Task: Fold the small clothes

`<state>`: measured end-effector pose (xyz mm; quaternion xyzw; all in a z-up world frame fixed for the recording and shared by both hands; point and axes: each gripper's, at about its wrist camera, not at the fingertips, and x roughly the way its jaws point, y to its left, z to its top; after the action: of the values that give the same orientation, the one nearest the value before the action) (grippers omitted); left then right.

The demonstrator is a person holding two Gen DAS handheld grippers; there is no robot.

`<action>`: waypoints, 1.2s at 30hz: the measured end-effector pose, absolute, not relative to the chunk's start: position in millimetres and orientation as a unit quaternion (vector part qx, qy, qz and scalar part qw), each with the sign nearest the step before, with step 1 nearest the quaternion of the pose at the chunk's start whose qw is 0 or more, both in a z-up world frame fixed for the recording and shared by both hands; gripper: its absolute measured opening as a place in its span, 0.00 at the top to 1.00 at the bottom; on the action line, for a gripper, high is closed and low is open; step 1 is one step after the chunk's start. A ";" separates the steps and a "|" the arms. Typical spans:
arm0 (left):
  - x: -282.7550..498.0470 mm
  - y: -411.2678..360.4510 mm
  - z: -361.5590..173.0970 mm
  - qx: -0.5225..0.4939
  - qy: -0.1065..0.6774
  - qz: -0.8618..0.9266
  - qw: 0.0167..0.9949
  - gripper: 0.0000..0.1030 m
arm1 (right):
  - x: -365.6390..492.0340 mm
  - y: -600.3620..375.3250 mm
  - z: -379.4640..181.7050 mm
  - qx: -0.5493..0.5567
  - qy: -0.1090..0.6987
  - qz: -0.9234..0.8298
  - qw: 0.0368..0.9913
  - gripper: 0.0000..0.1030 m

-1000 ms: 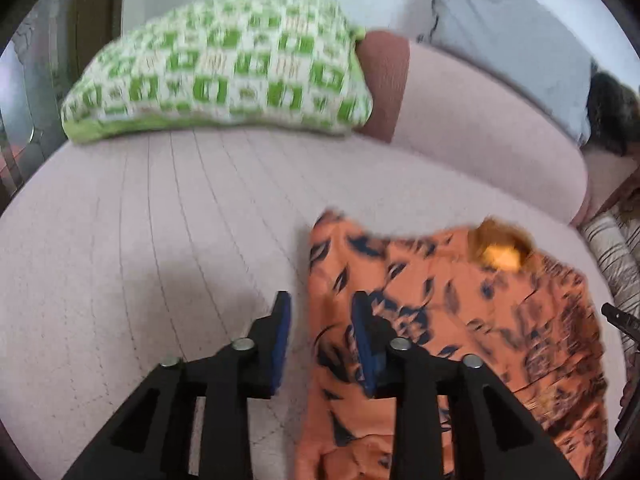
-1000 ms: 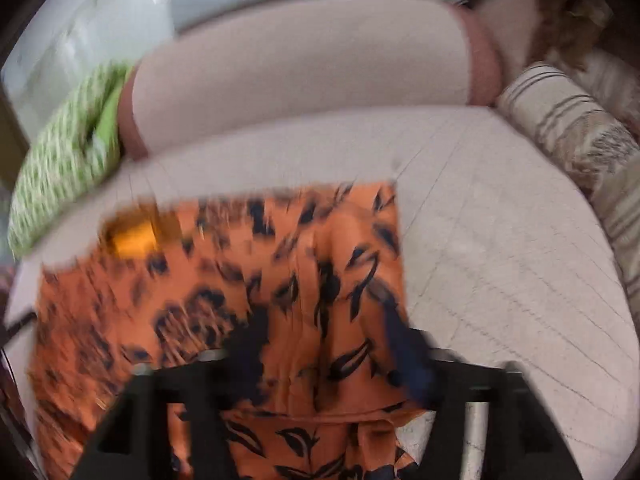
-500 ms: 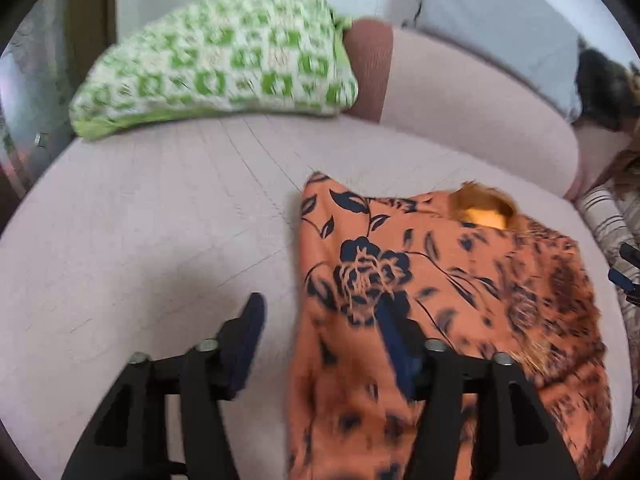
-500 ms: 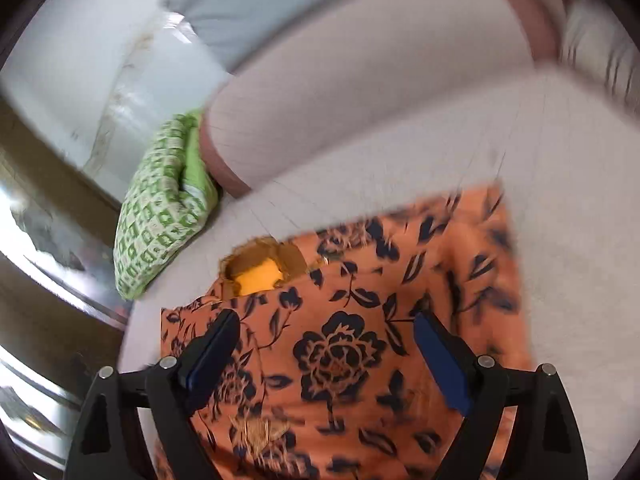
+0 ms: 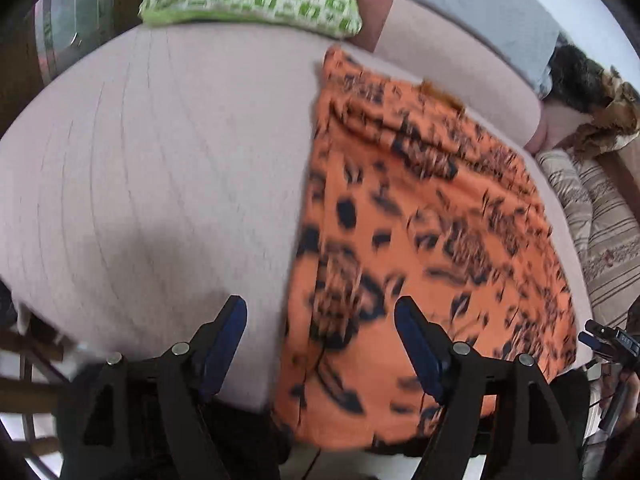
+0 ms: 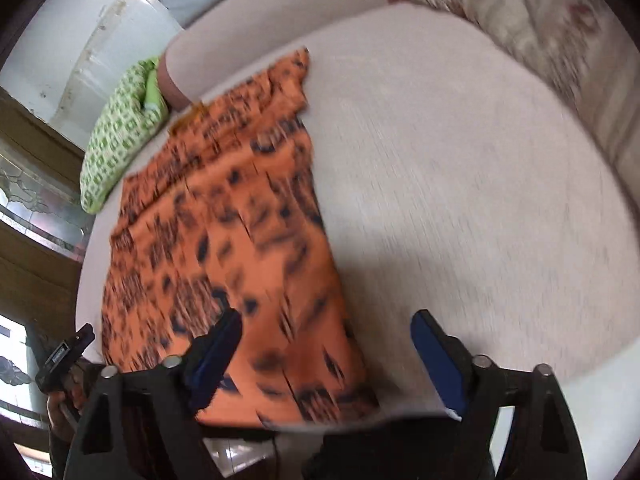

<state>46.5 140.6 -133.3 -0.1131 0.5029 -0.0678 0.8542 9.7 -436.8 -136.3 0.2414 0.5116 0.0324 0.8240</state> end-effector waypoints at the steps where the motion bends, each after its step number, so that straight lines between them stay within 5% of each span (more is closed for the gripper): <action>1: 41.9 139.9 -136.5 -0.113 0.504 -0.067 0.853 0.25 | 8.2 -436.0 -139.9 0.246 0.514 0.036 0.821 0.40; 7: 27.0 134.9 -143.6 -0.120 0.516 -0.065 0.846 0.25 | 2.2 -419.8 -153.9 0.241 0.523 0.041 0.817 0.46; 9: 21.2 129.8 -141.9 -0.119 0.511 -0.066 0.849 0.25 | -0.1 -413.6 -150.1 0.237 0.524 0.054 0.816 0.65; 13: 14.4 130.4 -141.2 -0.123 0.508 -0.067 0.850 0.25 | -4.1 -408.9 -145.3 0.242 0.507 0.044 0.826 0.64; 15: 18.6 131.2 -152.6 -0.131 0.529 -0.066 0.836 0.25 | -0.1 -413.5 -158.6 0.247 0.526 0.020 0.814 0.51; 17: 20.3 129.7 -160.9 -0.133 0.544 -0.069 0.826 0.27 | -3.1 -418.4 -160.6 0.263 0.519 0.025 0.813 0.48; 18: 18.2 130.0 -159.3 -0.128 0.537 -0.067 0.831 0.32 | -3.3 -417.3 -159.8 0.261 0.521 0.030 0.812 0.47; 19: 17.8 130.6 -159.1 -0.119 0.538 -0.059 0.832 0.57 | -3.6 -415.9 -159.8 0.260 0.522 0.036 0.812 0.52; 20: 18.4 132.8 -158.1 -0.108 0.541 -0.055 0.832 0.81 | -3.6 -414.1 -160.6 0.258 0.525 0.044 0.810 0.65; 21: 18.4 137.8 -155.2 -0.128 0.539 -0.072 0.829 0.94 | -3.4 -411.2 -162.5 0.262 0.535 0.053 0.802 0.90; 29: 2.7 155.5 -79.8 -0.157 0.452 -0.092 0.873 0.94 | -29.4 -411.7 -107.7 0.308 0.457 0.081 0.831 0.90; 35: 22.1 150.2 -147.7 -0.144 0.538 -0.058 0.828 0.89 | -19.2 -423.8 -161.8 0.336 0.501 0.020 0.797 0.71; 36: 21.4 151.4 -149.5 -0.155 0.535 -0.049 0.829 0.88 | -18.7 -421.4 -161.0 0.336 0.497 0.022 0.800 0.54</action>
<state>21.4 151.4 -149.5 -0.1553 0.5354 -0.0487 0.8288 -18.7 -421.4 -161.0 0.3360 0.4968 0.0224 0.7999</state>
